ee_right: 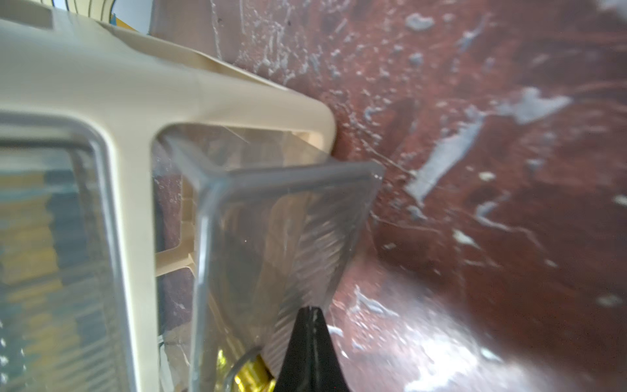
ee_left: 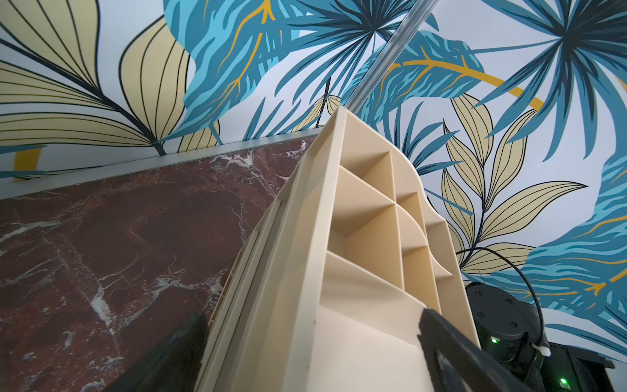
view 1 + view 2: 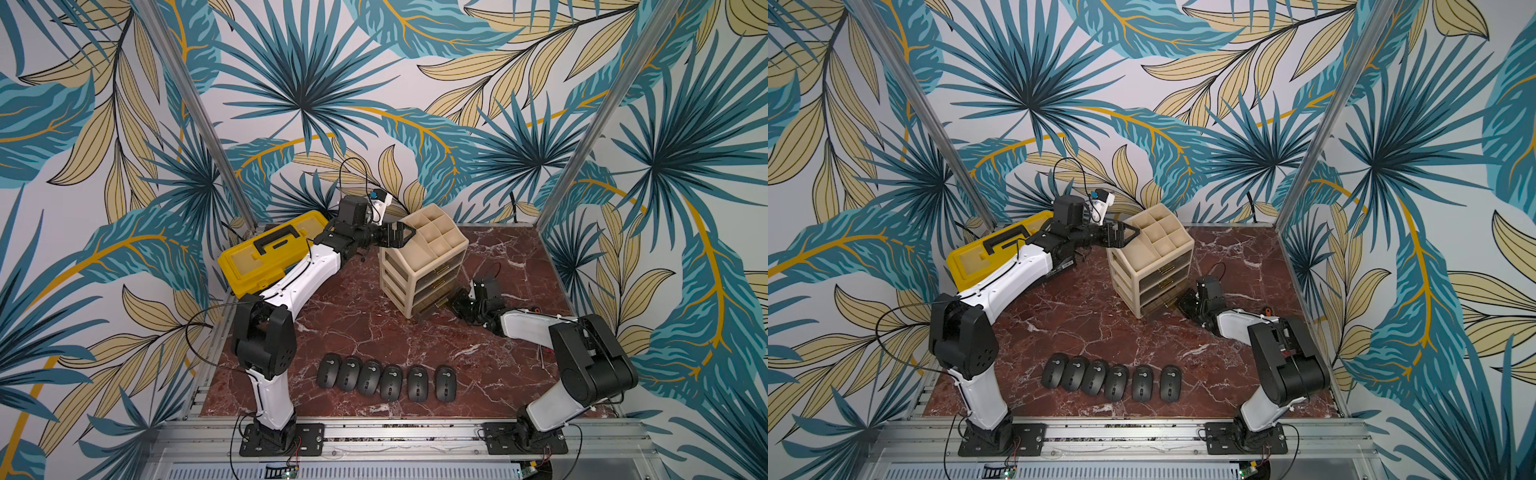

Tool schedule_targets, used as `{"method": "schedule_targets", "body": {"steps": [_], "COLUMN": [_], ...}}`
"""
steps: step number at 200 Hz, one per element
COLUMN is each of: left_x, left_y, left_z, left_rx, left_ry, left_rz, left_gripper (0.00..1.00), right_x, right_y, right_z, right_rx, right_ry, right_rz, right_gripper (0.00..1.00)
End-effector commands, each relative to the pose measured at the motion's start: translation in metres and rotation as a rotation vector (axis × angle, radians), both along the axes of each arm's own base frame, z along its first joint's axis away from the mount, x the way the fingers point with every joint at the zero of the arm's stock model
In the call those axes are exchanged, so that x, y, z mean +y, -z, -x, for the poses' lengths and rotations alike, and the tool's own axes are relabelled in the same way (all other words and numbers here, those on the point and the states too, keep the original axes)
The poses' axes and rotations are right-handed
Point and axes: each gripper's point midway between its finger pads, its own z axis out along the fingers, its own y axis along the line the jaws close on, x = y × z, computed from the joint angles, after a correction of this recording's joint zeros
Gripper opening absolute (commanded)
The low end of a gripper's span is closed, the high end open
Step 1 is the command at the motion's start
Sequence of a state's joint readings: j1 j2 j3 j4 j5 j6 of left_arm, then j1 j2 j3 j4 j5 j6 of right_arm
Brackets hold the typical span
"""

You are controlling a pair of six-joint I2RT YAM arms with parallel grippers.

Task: Take the mice out of the drawer
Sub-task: Close the drawer in the storage box.

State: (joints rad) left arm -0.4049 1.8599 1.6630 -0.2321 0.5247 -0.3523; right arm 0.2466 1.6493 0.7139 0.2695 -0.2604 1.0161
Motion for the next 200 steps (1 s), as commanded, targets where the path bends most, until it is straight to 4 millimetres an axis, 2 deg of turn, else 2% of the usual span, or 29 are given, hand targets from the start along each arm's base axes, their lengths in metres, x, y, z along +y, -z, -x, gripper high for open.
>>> {"method": "schedule_targets", "body": {"steps": [1,46,87,118,124,155,181,188,200], "left_x": [-0.009,-0.009,-0.008,-0.002,0.000,0.015,0.035,0.040,0.051], "left_y": [-0.006,-0.007,-0.013,-0.032,-0.031,-0.061,-0.087,-0.091,-0.097], "left_z": [-0.003,-0.002,-0.001,-0.004,-0.002,0.001,0.008,0.011,0.016], "left_rx": [-0.018,-0.019,-0.037,-0.092,-0.077,-0.124,-0.181,-0.193,-0.214], "left_ry": [0.025,0.028,0.025,0.003,-0.002,-0.051,-0.121,-0.141,-0.175], "left_rz": [0.017,0.013,-0.001,-0.016,-0.029,-0.042,-0.075,-0.090,-0.112], "left_gripper": [1.00,1.00,1.00,1.00,1.00,1.00,1.00,1.00,1.00], "right_x": [0.017,0.035,0.036,0.030,0.029,0.022,0.005,0.001,-0.005], "right_y": [-0.010,-0.011,-0.011,-0.015,-0.017,-0.035,-0.053,-0.056,-0.063], "right_z": [-0.014,-0.026,-0.026,-0.017,-0.016,-0.001,0.014,0.018,0.024], "right_rx": [-0.037,-0.049,-0.062,-0.066,-0.071,-0.114,-0.136,-0.131,-0.137], "right_ry": [-0.013,-0.022,-0.028,-0.050,-0.059,-0.124,-0.149,-0.151,-0.163], "right_rz": [-0.061,-0.091,-0.082,-0.031,-0.020,0.078,0.197,0.218,0.241], "right_gripper": [0.00,0.00,0.00,0.00,0.00,0.00,0.19,0.28,0.52]}}
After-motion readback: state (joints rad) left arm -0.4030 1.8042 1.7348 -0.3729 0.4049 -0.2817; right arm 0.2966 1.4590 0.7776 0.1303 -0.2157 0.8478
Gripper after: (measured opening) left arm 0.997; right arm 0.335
